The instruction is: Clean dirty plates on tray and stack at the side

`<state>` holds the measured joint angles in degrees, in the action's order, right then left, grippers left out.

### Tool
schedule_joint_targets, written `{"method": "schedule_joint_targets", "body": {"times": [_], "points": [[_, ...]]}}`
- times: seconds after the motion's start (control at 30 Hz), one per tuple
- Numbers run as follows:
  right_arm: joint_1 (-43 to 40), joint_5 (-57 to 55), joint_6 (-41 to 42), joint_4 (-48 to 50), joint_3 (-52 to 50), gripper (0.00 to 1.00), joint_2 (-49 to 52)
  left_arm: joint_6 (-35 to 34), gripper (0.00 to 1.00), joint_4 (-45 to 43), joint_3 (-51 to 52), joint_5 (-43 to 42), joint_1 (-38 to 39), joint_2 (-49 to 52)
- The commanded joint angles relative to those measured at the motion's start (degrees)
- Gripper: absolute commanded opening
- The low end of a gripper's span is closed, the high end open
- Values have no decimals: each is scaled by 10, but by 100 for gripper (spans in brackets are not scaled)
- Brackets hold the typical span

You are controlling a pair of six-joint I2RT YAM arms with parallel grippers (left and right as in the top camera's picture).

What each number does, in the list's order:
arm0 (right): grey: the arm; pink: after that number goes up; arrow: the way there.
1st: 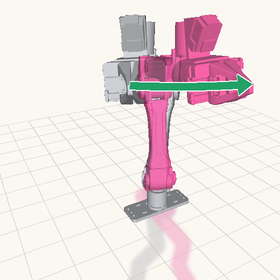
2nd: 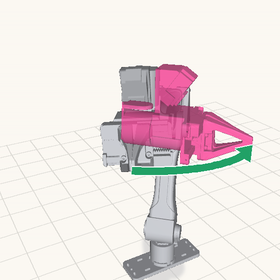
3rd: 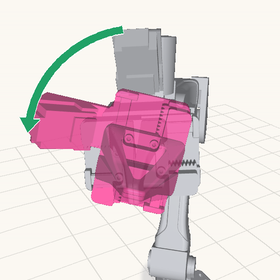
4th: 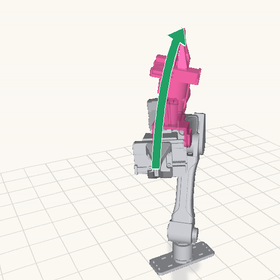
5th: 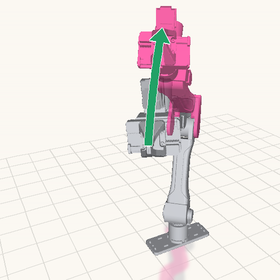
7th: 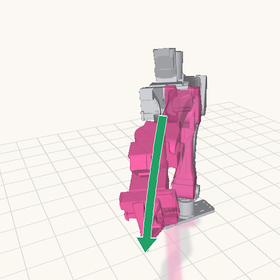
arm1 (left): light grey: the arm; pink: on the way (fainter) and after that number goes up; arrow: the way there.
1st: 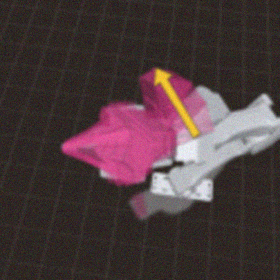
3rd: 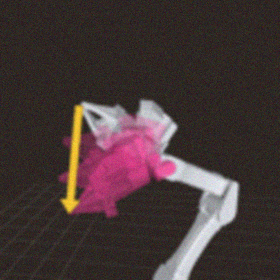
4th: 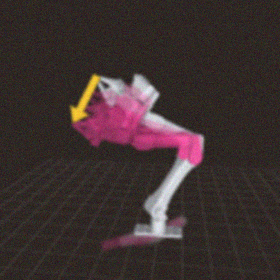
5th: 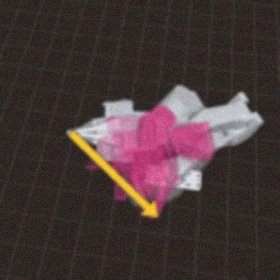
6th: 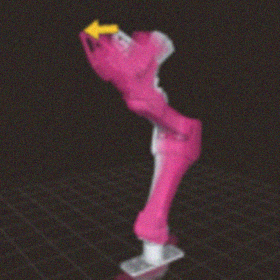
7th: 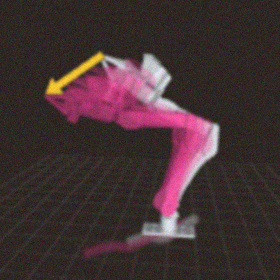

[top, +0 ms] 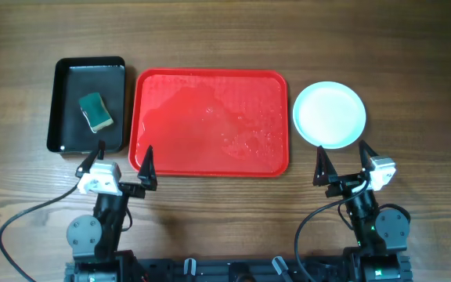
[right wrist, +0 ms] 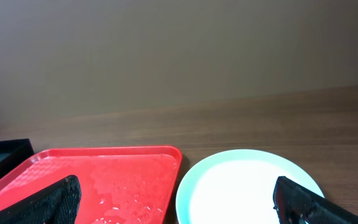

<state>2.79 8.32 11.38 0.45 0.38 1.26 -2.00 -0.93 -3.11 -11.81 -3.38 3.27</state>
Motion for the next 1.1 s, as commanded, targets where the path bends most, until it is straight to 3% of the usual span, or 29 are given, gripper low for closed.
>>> {"method": "schedule_joint_targets", "body": {"times": [0.0,0.27,1.07], "points": [[-2,1,-8,1,-1,100,-3,3,100,3,28,13,3,-31],[-2,1,-8,1,-1,100,-3,3,100,46,28,19,6,-31],[-2,1,-8,2,-1,100,-3,2,100,44,28,18,17,-31]]}}
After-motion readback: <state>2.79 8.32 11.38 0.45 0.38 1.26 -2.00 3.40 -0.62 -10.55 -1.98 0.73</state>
